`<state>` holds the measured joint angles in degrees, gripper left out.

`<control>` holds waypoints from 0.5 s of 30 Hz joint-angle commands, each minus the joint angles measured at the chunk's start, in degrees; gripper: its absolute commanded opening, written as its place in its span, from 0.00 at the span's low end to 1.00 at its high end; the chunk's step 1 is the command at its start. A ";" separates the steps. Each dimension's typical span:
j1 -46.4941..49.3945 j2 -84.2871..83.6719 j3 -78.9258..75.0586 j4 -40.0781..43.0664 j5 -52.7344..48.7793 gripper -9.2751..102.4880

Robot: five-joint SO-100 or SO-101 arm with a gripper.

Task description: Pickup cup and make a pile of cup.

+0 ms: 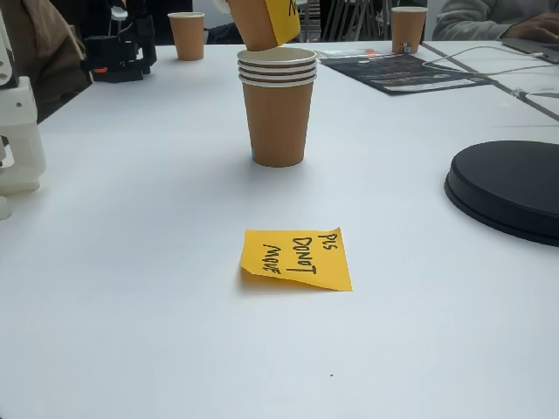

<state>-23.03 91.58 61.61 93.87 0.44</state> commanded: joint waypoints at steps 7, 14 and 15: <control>1.32 0.79 -0.26 -2.11 0.44 0.02; 2.99 0.62 -0.09 -2.02 0.44 0.02; 2.99 0.62 -0.09 -1.93 0.44 0.02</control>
<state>-20.30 91.58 61.79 92.99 0.79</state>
